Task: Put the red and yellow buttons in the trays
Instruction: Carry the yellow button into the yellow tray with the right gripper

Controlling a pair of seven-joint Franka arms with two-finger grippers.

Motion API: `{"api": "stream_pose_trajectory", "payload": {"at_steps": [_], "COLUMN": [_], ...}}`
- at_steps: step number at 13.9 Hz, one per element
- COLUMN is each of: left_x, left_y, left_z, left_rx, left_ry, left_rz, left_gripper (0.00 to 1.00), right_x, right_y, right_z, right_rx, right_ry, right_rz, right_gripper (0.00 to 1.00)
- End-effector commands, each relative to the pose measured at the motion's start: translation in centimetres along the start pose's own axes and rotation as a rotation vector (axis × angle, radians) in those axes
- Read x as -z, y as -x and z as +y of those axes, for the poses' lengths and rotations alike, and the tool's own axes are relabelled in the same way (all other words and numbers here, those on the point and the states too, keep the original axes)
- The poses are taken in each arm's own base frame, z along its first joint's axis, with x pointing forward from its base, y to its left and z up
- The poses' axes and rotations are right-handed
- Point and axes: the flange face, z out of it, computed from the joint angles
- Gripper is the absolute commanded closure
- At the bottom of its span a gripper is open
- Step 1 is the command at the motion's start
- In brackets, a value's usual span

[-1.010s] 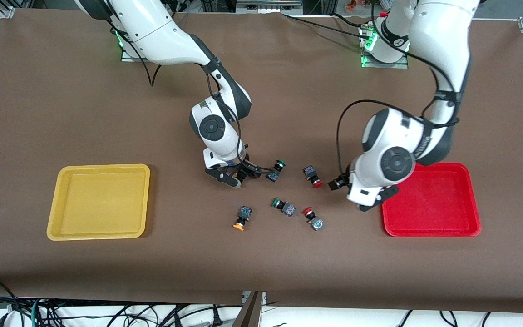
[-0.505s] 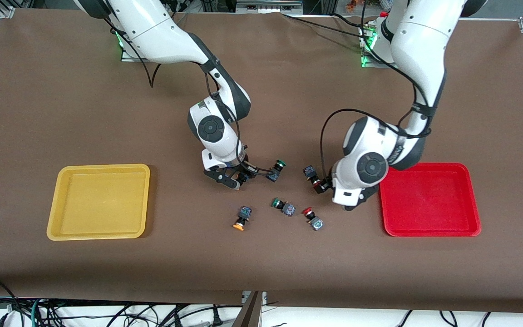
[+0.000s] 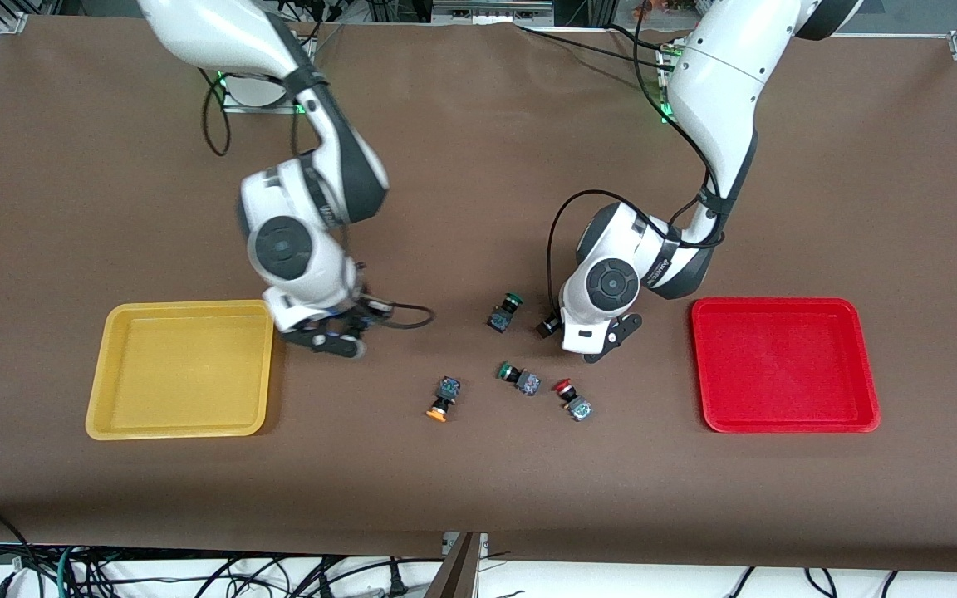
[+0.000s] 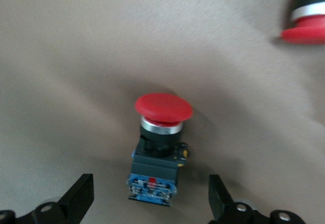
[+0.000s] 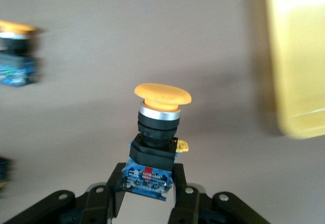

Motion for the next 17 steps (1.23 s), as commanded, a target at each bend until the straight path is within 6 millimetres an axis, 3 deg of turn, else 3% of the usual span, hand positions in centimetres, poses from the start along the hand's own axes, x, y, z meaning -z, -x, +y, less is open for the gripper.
{"api": "stream_pose_trajectory", "payload": {"at_steps": [1,2,3,4,5,6,8,9,10,11,12,14,17], "left_x": [0.1,-0.2,-0.8,-0.7,-0.6,-0.2,0.9,2.6,4.0,5.9,7.4,10.0,13.2], "left_y": [0.2,0.2,0.1,-0.1,-0.3,-0.7,-1.3,-1.9,-2.8,-3.8,-4.7,-7.4,-12.8], "left_z": [0.0,-0.1,-0.1,0.0,-0.1,-0.1,-0.4,-0.5,-1.1,-1.7,-2.3,-4.6,-9.2], "left_rx": [0.008,0.007,0.004,0.005,0.008,0.013,0.013,0.022,0.035,0.038,0.01,-0.075,-0.198], "left_ry": [0.018,0.012,0.009,0.019,0.021,0.027,0.03,0.045,0.039,0.021,-0.014,-0.091,-0.099], "left_rz": [0.013,0.014,0.017,0.021,0.023,0.026,0.03,0.044,0.049,0.063,0.083,0.099,0.065], "left_gripper": [0.22,0.33,0.53,0.68,0.76,0.77,0.85,0.87,0.87,0.87,0.87,0.87,0.86], "right_x": [-1.2,-1.9,-3.1,-3.7,-5.0,-5.9,-8.6,-9.6,-10.2,-10.4,-10.3,-10.0,-7.6], "right_y": [-3.2,-5.0,-6.4,-7.2,-7.9,-8.5,-9.4,-9.6,-9.6,-9.6,-9.6,-9.6,-9.0], "right_z": [9.0,13.0,16.4,18.6,19.9,20.8,21.6,21.6,21.6,21.6,21.6,21.5,19.3], "right_rx": [0.167,0.204,0.23,0.25,0.26,0.268,0.27,0.266,0.254,0.25,0.25,0.239,0.199], "right_ry": [0.058,0.056,0.055,0.044,0.021,-0.002,-0.036,-0.051,-0.065,-0.069,-0.069,-0.074,-0.105], "right_rz": [-0.024,-0.022,-0.033,-0.034,-0.035,-0.021,0.002,0.004,-0.001,-0.004,-0.002,-0.005,-0.012], "right_gripper": [0.87,0.86,0.84,0.83,0.83,0.82,0.78,0.71,0.59,0.55,0.5,0.29,0.24]}}
